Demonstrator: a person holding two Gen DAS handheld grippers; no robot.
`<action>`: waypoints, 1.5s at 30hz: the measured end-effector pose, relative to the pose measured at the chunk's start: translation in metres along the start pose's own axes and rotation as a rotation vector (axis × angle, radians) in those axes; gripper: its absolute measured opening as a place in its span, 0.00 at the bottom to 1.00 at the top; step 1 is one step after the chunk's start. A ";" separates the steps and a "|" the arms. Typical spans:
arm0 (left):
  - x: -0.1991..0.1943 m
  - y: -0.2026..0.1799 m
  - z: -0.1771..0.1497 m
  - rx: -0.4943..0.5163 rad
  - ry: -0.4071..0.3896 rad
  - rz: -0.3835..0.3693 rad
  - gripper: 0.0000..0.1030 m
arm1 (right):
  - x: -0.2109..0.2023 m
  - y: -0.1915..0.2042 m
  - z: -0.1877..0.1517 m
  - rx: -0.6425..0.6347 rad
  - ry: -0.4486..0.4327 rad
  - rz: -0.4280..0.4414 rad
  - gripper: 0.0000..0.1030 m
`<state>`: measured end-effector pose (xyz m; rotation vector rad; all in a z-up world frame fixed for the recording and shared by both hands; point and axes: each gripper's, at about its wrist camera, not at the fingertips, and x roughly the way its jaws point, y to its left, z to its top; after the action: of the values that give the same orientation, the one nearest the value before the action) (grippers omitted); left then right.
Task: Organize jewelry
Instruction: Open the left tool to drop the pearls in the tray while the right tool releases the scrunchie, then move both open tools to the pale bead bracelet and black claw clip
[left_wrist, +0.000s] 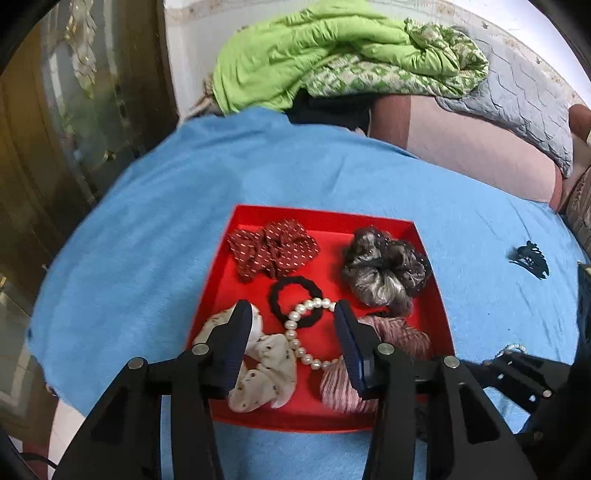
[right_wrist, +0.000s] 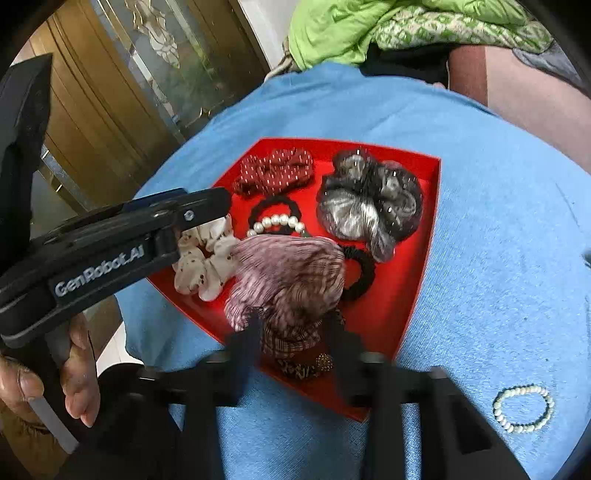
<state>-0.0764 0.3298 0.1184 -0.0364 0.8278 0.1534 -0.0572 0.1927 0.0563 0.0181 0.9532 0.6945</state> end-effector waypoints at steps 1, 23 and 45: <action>-0.004 0.000 0.000 -0.002 -0.007 0.011 0.45 | -0.004 0.002 0.000 -0.008 -0.009 -0.003 0.54; -0.065 -0.009 -0.036 -0.070 -0.017 0.120 0.55 | -0.086 -0.014 -0.036 0.033 -0.122 -0.044 0.57; -0.111 -0.073 -0.059 0.054 -0.068 0.147 0.60 | -0.152 -0.083 -0.093 0.197 -0.193 -0.108 0.62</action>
<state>-0.1826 0.2389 0.1585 0.0800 0.7664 0.2692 -0.1412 0.0176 0.0883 0.2026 0.8277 0.4877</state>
